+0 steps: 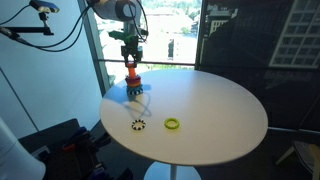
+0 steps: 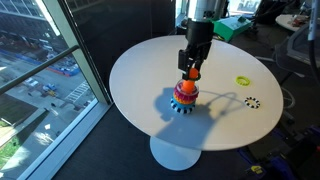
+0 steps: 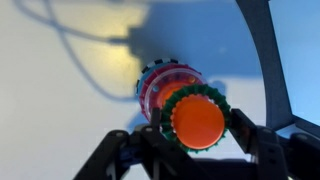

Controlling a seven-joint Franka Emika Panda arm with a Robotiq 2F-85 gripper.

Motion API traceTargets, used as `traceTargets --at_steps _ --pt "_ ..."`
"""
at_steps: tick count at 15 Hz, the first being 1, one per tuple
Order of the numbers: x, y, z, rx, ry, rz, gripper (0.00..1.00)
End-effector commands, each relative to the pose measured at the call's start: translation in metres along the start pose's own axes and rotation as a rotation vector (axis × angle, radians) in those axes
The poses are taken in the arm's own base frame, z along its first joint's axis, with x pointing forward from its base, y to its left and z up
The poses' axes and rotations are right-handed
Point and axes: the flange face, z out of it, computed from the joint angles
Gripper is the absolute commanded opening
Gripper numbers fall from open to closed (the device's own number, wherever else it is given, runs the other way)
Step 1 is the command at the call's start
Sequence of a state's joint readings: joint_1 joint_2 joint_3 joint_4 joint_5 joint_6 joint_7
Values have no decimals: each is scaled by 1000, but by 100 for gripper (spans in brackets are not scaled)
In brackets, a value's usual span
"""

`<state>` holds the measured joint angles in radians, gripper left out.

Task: Lift the green object from the table and put it on the orange holder

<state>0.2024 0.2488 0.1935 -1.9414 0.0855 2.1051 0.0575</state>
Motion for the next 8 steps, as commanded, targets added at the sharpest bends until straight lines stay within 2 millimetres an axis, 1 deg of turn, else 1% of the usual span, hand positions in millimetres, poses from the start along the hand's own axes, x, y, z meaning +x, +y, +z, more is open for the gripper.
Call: traceTargets --at_steps 1,2,3,8 --pt "1 0 -7 -52 -2 -15 94" --pt "0 -1 -11 -58 -2 -26 99" --pt "-1 -2 -14 -65 -1 -37 100" --pt "-11 -5 -44 -92 -14 -46 100"
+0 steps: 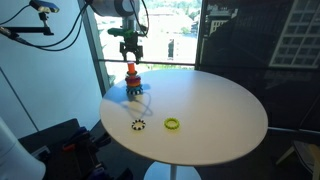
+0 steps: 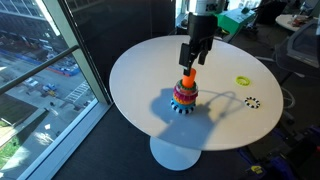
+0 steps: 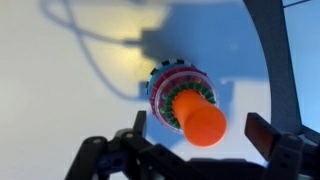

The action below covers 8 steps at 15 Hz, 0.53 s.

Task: Lift the green object from the table and put it on the orange holder

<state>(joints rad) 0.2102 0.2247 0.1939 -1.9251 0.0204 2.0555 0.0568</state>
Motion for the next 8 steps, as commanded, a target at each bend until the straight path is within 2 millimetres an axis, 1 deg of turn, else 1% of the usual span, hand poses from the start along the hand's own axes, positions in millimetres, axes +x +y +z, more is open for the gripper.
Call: traceTargets --at_steps 1,4,8 --pt "-11 2 -35 -41 -14 8 100" --pt "-22 16 -56 -90 -23 52 100" --pt "-43 46 -83 -139 -25 138 100"
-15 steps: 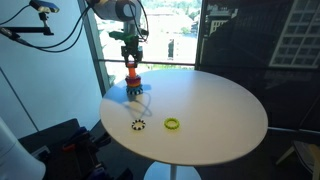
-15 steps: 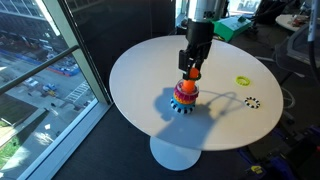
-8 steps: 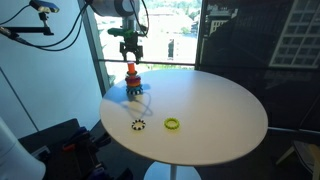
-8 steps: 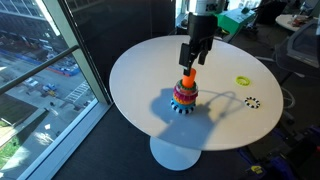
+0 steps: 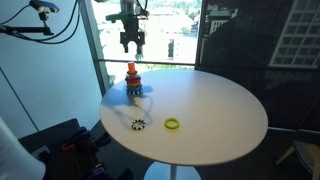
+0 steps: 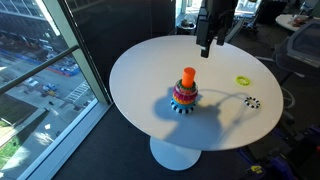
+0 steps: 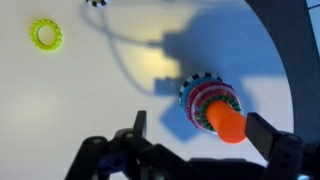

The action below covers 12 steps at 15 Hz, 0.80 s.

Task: Lift the green object from the table and put it on the orange holder

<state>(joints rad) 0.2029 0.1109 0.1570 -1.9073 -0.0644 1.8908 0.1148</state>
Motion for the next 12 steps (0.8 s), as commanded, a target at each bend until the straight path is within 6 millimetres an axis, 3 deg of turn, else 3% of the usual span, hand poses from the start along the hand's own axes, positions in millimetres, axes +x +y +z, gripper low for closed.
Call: traceTargets --at_steps 1,7,12 --pt "-21 32 -26 -37 0 90 100" --pt "-59 86 -45 -18 -28 181 100" --pt "-102 116 -53 17 -62 193 100"
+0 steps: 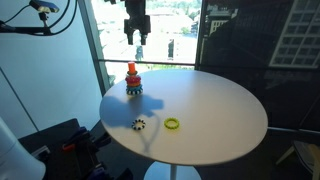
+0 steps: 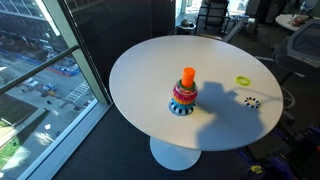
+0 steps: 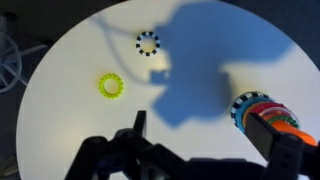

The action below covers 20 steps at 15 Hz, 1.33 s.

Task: Lift the green object from the table and put it on the orange holder

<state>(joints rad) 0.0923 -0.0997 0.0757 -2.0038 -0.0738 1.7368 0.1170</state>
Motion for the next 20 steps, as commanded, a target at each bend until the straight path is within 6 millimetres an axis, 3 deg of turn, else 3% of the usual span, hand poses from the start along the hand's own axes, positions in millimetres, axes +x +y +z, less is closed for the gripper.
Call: traceTargets --at_steps 1,7,12,16,17,20 --pt "-38 23 -9 36 -18 -11 100" --pt "-90 51 -32 54 -44 -5 100" --pt "-123 64 -56 47 -30 40 100" --pt "-134 68 -66 37 -9 54 100" --pt "-125 64 -65 41 -13 46 100" --pt "-127 64 -66 41 -8 47 100"
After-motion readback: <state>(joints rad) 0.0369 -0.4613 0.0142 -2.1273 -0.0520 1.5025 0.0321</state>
